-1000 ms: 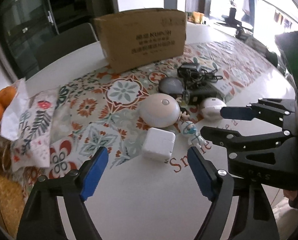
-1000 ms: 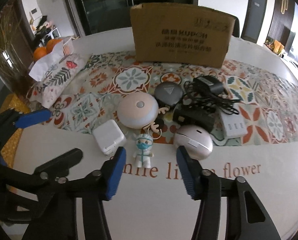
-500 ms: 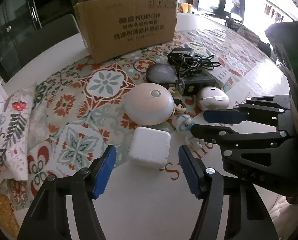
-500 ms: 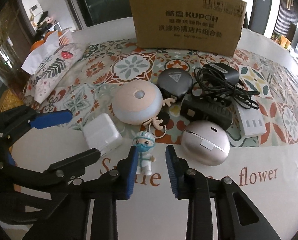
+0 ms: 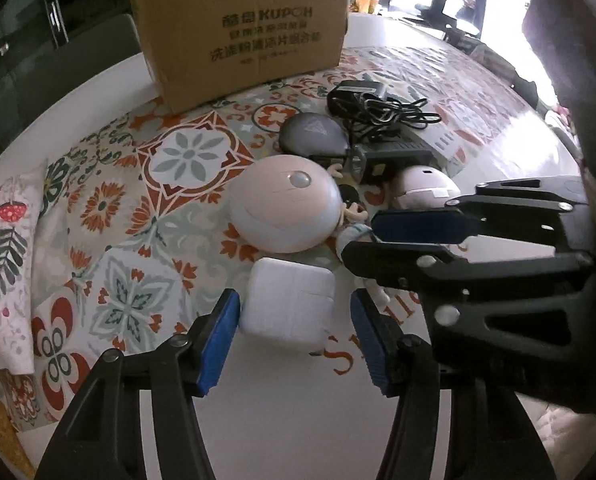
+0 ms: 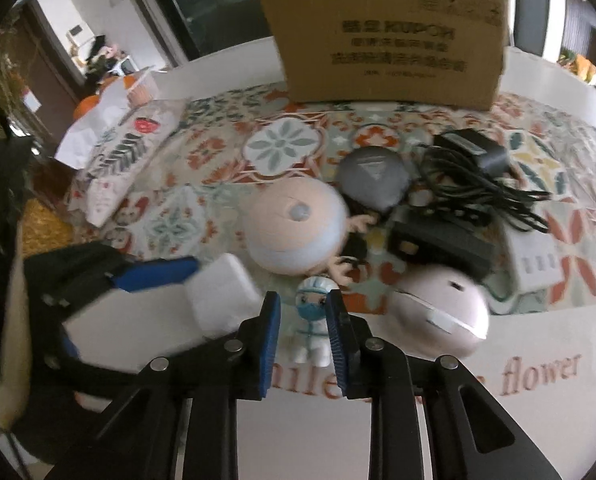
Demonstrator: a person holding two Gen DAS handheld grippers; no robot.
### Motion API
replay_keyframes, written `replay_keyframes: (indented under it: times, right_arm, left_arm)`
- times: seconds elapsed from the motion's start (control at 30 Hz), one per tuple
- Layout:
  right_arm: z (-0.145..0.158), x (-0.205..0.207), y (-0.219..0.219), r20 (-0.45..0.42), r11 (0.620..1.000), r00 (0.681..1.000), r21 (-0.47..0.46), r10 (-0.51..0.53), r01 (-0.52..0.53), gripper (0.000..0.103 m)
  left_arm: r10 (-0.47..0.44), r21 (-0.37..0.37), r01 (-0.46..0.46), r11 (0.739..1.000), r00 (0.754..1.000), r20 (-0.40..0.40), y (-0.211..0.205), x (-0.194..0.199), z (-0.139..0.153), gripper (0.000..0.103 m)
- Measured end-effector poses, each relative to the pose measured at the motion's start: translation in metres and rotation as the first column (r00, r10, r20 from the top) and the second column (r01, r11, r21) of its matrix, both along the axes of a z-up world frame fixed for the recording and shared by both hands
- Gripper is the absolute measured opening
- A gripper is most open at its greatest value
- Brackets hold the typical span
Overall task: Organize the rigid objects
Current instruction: 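Grasp the white figurine with the right tool while the left tool approaches the white charger, then close the left tool on the white square charger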
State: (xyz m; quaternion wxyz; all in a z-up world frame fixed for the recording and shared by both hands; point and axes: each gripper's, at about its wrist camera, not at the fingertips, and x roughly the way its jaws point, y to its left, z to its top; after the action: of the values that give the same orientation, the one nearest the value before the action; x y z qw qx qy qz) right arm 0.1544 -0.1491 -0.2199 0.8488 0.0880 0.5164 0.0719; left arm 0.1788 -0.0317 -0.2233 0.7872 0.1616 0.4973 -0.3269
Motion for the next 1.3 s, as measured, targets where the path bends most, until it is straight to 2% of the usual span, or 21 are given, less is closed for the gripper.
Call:
replay_keyframes:
  times: [0.2, 0.7, 0.83, 0.87, 0.93, 1.1, 1.3]
  right_arm:
    - [0.002, 0.001, -0.003, 0.015, 0.999, 0.999, -0.016, -0.041, 0.041, 0.025]
    - [-0.016, 0.01, -0.004, -0.049, 0.999, 0.998, 0.001, -0.045, 0.045, 0.03]
    - [-0.023, 0.013, -0.005, -0.06, 0.999, 0.997, 0.006, -0.053, 0.053, 0.03]
    - [-0.023, 0.013, -0.004, -0.056, 0.999, 0.997, 0.001, -0.05, 0.05, 0.03]
    - [-0.023, 0.014, -0.004, -0.054, 0.999, 0.998, -0.003, -0.042, 0.042, 0.029]
    - [-0.018, 0.013, -0.009, -0.043, 0.999, 0.998, -0.019, -0.048, 0.047, 0.029]
    - [-0.002, 0.006, -0.01, -0.006, 0.999, 0.999, -0.023, -0.044, 0.043, 0.029]
  left_arm:
    - [0.028, -0.004, -0.028, 1.0, 1.0, 0.003, 0.003, 0.004, 0.0, 0.057]
    - [0.06, 0.006, -0.06, 0.998, 0.997, -0.04, 0.001, 0.017, -0.016, 0.055]
    - [0.062, 0.011, -0.061, 0.998, 0.998, -0.025, 0.001, 0.017, -0.016, 0.055]
    - [0.063, 0.012, -0.063, 0.998, 0.998, -0.023, 0.0, 0.016, -0.016, 0.054]
    - [0.067, 0.01, -0.067, 0.998, 0.997, -0.029, 0.0, 0.015, -0.015, 0.045]
    - [0.139, 0.002, -0.139, 0.99, 0.989, -0.05, 0.007, 0.014, -0.011, 0.045]
    - [0.209, -0.04, -0.211, 0.977, 0.977, -0.039, 0.017, 0.003, 0.01, 0.045]
